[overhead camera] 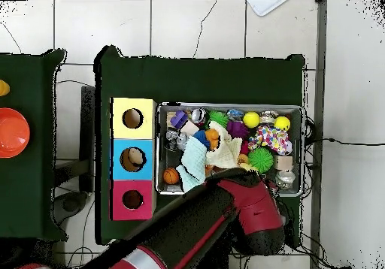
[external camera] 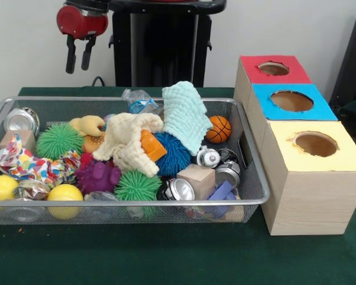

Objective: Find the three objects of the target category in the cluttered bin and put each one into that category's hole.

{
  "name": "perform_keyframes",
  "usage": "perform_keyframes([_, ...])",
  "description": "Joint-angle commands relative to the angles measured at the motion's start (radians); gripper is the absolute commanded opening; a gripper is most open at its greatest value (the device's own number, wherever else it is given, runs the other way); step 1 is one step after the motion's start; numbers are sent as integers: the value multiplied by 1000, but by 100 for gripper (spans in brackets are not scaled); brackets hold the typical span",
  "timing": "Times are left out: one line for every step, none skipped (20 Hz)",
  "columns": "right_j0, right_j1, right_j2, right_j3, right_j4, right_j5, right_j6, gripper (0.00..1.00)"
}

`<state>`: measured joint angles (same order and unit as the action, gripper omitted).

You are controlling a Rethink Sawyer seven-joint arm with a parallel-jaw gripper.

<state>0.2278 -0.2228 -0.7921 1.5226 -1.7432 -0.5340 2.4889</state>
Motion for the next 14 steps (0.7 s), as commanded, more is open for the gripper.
perform_keyframes([-50, -13, 159, 9, 91, -32, 162, 100])
perform_keyframes([-56, -17, 166, 11, 97, -28, 145, 100])
perform_keyframes([-62, -20, 172, 11, 102, -24, 130, 100])
perform_keyframes([-66, -22, 177, 13, 107, -19, 114, 100])
perform_keyframes([-69, -25, 181, 15, 111, -15, 99, 100])
perform_keyframes([-75, -30, 187, 16, 119, -11, 78, 100])
perform_keyframes([-80, -34, 194, 18, 126, -7, 58, 100])
perform_keyframes([-88, -36, 202, 18, 135, -2, 36, 100])
perform_keyframes([-95, -40, 209, 19, 146, 3, 15, 100])
perform_keyframes([-98, -36, 216, 15, 152, 8, 9, 100])
perform_keyframes([-100, -35, 220, 14, 156, 10, 6, 100])
perform_keyframes([-104, -39, 223, 18, 162, 13, -9, 100])
perform_keyframes([-107, -39, 227, 19, 167, 16, -18, 100])
perform_keyframes([-109, -47, 223, 27, 168, 12, -25, 100])
